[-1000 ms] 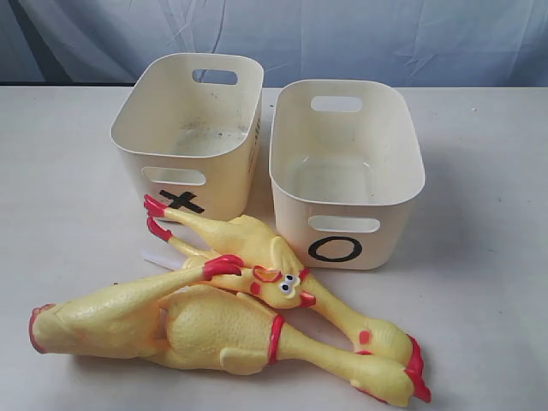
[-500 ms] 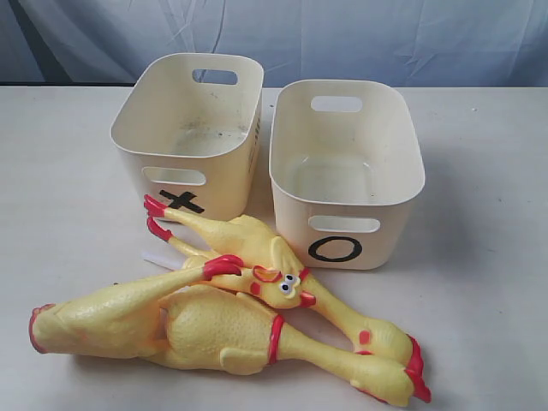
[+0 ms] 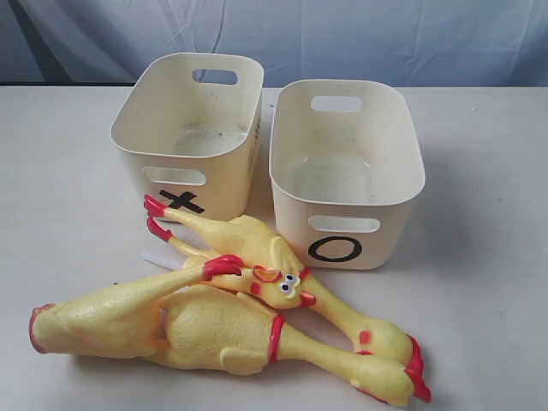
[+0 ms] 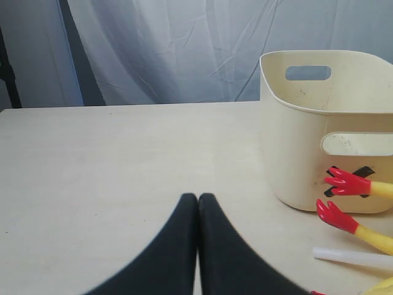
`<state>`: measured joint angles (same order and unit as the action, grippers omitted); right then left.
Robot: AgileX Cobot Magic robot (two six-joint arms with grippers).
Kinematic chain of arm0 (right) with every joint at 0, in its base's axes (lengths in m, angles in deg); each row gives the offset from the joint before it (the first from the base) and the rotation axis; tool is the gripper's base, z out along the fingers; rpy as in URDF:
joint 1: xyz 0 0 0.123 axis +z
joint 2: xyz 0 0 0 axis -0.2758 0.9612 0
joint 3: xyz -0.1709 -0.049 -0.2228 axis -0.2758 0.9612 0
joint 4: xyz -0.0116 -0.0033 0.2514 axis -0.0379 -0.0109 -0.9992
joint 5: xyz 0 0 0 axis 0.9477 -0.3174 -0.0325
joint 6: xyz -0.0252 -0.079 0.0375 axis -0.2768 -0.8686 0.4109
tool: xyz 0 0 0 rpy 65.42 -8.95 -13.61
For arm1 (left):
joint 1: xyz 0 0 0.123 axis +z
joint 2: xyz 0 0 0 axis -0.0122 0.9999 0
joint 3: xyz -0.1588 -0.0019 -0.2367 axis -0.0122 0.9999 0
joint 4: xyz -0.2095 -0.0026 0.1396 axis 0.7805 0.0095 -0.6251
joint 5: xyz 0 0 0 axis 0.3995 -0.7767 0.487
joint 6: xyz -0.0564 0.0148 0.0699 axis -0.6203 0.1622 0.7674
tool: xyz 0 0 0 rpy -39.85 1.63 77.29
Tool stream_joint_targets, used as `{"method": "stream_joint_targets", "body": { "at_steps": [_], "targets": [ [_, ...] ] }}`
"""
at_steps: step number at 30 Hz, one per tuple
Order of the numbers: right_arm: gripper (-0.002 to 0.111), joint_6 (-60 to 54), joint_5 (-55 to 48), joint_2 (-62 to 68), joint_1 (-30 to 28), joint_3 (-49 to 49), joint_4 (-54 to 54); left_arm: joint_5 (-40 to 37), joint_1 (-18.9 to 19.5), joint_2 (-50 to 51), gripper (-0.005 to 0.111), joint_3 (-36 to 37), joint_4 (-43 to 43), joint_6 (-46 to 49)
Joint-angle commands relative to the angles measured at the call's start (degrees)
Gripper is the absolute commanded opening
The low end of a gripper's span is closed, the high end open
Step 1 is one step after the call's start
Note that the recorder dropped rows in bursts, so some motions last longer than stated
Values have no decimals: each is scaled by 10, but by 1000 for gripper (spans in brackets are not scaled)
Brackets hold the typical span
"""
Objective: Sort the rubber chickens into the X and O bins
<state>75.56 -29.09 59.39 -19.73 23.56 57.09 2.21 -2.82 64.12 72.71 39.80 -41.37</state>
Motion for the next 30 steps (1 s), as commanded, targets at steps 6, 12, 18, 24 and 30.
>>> {"method": "stream_joint_targets", "body": {
  "at_steps": [6, 12, 18, 24, 30],
  "targets": [
    [4, -4, 171, 35, 4, -296, -51, 3, -2, -2, 0, -3, 0, -1],
    [4, 41, -19, 211, 5, -614, 53, 3, -2, -2, 0, -3, 0, -1],
    [4, 511, -353, 402, 38, -864, 106, 3, -2, -2, 0, -3, 0, -1],
    [4, 331, -651, 484, 102, -916, -29, 3, -2, -2, 0, -3, 0, -1],
    [4, -102, -881, 576, 195, -916, -373, 3, -2, -2, 0, -3, 0, -1]
  ]
}}
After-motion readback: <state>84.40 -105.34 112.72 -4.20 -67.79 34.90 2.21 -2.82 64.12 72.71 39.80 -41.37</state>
